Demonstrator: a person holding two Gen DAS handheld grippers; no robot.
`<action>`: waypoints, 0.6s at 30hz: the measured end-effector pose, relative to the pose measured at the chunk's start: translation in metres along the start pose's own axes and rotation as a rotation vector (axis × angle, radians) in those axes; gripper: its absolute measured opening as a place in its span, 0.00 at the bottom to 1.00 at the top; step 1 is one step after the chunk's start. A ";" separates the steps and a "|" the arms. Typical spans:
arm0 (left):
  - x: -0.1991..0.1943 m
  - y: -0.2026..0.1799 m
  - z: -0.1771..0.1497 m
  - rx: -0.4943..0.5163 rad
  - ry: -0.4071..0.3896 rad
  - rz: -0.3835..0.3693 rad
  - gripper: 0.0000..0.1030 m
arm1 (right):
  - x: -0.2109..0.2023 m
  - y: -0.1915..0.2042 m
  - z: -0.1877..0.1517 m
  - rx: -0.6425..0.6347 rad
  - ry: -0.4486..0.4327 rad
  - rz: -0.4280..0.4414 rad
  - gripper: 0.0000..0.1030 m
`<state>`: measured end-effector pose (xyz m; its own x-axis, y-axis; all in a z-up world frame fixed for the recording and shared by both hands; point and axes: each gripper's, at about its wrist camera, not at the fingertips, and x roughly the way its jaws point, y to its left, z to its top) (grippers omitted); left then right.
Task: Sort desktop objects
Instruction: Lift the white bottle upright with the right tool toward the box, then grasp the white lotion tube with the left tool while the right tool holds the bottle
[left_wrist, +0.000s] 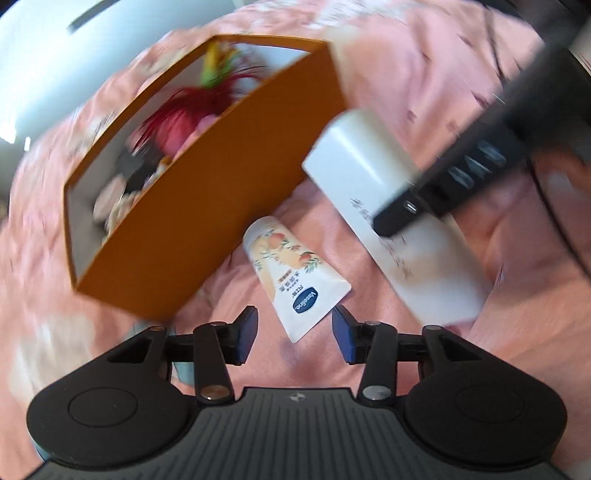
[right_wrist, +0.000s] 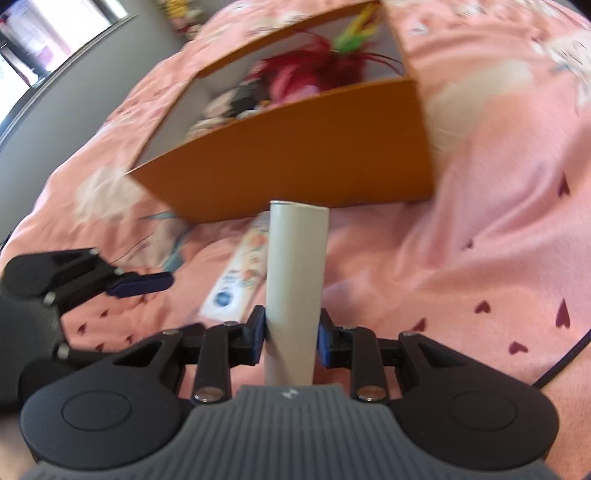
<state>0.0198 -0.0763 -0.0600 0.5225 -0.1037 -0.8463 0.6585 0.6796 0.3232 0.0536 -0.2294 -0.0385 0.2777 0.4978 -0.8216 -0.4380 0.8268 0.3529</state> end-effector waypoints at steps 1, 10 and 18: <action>0.003 -0.004 0.000 0.031 -0.005 0.002 0.51 | 0.003 -0.003 0.000 0.021 0.002 -0.003 0.29; 0.029 -0.025 0.002 0.129 0.011 0.081 0.52 | 0.022 -0.006 -0.001 0.059 -0.009 -0.023 0.30; 0.025 -0.035 0.004 0.187 -0.075 0.204 0.44 | 0.027 -0.015 -0.003 0.081 -0.011 -0.016 0.31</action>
<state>0.0120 -0.1057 -0.0912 0.6884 -0.0364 -0.7244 0.6205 0.5468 0.5621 0.0652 -0.2290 -0.0678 0.2939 0.4870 -0.8225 -0.3629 0.8529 0.3753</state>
